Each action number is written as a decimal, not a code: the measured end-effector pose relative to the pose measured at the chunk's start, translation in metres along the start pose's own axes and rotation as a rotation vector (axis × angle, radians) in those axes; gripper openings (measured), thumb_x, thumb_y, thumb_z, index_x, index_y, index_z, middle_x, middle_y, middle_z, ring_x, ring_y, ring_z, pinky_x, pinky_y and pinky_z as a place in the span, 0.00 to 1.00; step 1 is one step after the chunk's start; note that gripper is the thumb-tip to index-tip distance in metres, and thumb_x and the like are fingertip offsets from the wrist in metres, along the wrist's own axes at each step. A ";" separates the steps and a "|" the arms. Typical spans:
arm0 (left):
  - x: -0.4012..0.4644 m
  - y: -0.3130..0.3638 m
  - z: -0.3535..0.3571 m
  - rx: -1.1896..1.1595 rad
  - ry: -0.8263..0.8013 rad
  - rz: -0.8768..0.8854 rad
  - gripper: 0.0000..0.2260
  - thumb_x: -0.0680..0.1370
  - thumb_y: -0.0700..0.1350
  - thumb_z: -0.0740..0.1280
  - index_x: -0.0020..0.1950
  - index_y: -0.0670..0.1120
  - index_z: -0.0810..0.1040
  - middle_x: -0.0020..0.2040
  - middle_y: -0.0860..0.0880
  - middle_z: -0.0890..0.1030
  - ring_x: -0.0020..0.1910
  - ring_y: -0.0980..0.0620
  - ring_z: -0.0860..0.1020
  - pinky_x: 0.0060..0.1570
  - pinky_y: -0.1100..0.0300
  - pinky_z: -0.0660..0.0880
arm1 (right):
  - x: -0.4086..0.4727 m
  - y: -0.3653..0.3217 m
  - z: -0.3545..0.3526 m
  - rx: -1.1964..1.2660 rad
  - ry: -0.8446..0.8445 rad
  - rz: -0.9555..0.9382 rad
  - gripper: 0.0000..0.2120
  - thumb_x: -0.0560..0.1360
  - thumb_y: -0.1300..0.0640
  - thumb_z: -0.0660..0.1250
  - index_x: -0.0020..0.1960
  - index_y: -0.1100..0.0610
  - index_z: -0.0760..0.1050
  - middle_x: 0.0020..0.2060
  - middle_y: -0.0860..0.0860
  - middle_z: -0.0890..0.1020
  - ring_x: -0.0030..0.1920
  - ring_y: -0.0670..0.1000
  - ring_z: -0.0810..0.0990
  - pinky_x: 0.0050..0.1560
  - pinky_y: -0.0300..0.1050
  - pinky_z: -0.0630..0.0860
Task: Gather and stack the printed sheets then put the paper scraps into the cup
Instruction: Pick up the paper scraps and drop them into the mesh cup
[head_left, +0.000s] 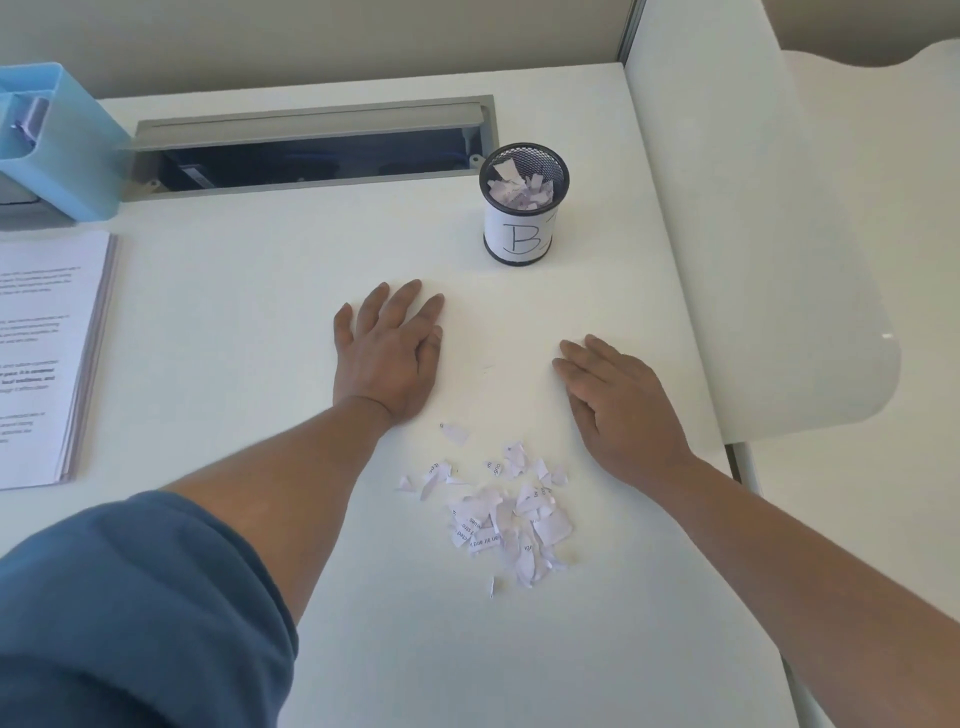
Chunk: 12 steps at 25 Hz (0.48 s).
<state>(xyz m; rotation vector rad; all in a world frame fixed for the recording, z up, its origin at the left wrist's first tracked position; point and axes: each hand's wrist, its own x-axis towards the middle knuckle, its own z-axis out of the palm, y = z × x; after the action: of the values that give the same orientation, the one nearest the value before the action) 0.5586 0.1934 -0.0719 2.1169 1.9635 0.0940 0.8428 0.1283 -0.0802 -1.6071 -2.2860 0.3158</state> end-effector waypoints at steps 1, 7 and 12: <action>0.000 0.000 0.000 -0.001 -0.001 0.001 0.21 0.86 0.56 0.50 0.80 0.61 0.64 0.83 0.56 0.58 0.83 0.47 0.51 0.79 0.41 0.43 | -0.005 0.001 0.002 -0.031 -0.011 0.000 0.20 0.82 0.57 0.55 0.70 0.57 0.77 0.73 0.52 0.75 0.75 0.58 0.70 0.70 0.56 0.68; 0.000 -0.001 0.001 -0.012 0.000 0.012 0.22 0.86 0.56 0.50 0.80 0.60 0.64 0.83 0.55 0.59 0.83 0.47 0.51 0.80 0.41 0.43 | -0.009 -0.005 0.006 -0.130 0.004 0.001 0.21 0.82 0.57 0.55 0.73 0.55 0.73 0.76 0.52 0.72 0.77 0.58 0.66 0.71 0.57 0.65; -0.010 -0.002 0.001 -0.237 0.045 -0.014 0.18 0.86 0.54 0.56 0.75 0.57 0.74 0.80 0.54 0.67 0.82 0.51 0.56 0.81 0.45 0.45 | -0.009 -0.006 0.007 -0.151 0.001 0.006 0.22 0.82 0.56 0.54 0.72 0.56 0.73 0.75 0.53 0.73 0.76 0.59 0.68 0.70 0.57 0.64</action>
<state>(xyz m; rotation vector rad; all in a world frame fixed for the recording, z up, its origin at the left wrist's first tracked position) 0.5559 0.1832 -0.0719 1.9644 1.8862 0.3564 0.8376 0.1179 -0.0861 -1.6849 -2.3547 0.1460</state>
